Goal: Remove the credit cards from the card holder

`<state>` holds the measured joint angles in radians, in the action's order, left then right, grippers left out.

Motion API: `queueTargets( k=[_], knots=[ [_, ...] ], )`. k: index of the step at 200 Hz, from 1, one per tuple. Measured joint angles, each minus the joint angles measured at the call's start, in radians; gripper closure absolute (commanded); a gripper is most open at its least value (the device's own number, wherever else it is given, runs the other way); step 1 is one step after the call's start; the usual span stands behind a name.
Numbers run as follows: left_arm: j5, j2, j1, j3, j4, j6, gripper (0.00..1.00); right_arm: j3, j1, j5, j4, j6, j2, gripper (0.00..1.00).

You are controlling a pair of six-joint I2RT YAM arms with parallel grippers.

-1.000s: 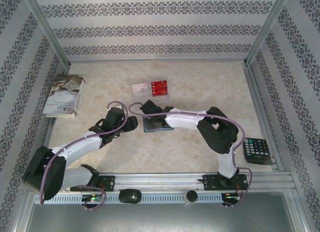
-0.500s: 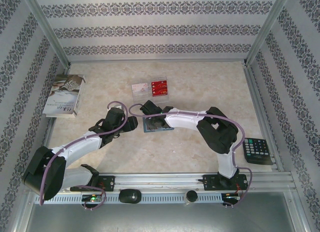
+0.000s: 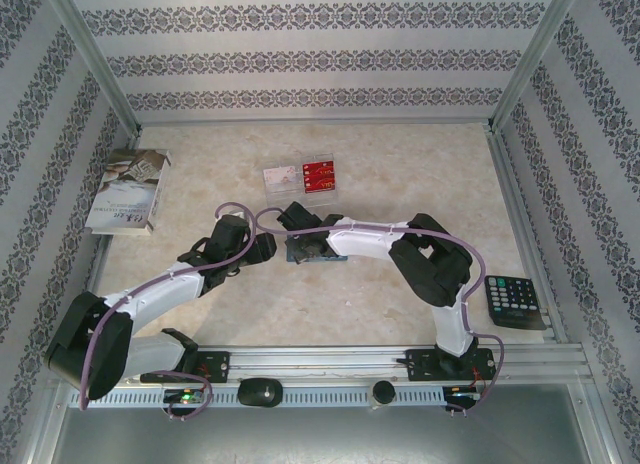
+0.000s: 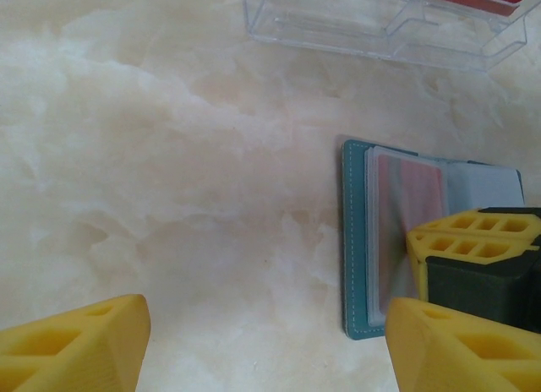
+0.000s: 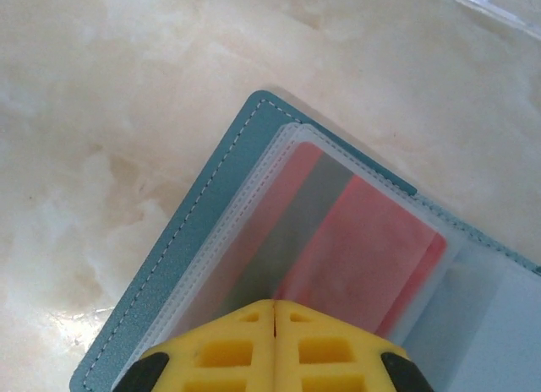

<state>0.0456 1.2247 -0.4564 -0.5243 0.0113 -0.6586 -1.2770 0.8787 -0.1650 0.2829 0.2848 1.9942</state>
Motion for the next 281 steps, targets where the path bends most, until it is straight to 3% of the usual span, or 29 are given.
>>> queueTargets(
  k=[46, 58, 69, 120, 191, 274, 281],
  knots=[
    [0.020, 0.011, 0.000, 0.000, -0.001, 0.000, 0.27, 0.055, -0.043, 0.114, -0.055, 0.021, -0.042, 1.00],
    [0.027, 0.016, 0.000, 0.000, -0.001, 0.000, 0.27, 0.058, -0.055, 0.139, -0.049, 0.034, -0.054, 0.70],
    [0.030, 0.021, 0.000, 0.000, -0.001, 0.000, 0.27, 0.058, -0.061, 0.149, -0.044, 0.057, -0.066, 0.62],
    [0.035, 0.048, 0.000, 0.000, -0.013, 0.000, 0.27, -0.013, -0.070, 0.100, 0.059, 0.087, -0.071, 0.61],
    [0.042, 0.051, 0.000, 0.000, -0.023, 0.000, 0.27, -0.148, -0.059, -0.009, 0.163, 0.075, 0.071, 0.59],
    [0.045, 0.051, 0.000, 0.000, -0.024, 0.001, 0.27, -0.126, -0.039, -0.022, 0.113, 0.060, 0.072, 1.00],
    [0.049, 0.051, 0.000, 0.000, -0.024, 0.001, 0.27, -0.119, -0.039, -0.020, 0.105, 0.056, 0.068, 1.00]
  ],
)
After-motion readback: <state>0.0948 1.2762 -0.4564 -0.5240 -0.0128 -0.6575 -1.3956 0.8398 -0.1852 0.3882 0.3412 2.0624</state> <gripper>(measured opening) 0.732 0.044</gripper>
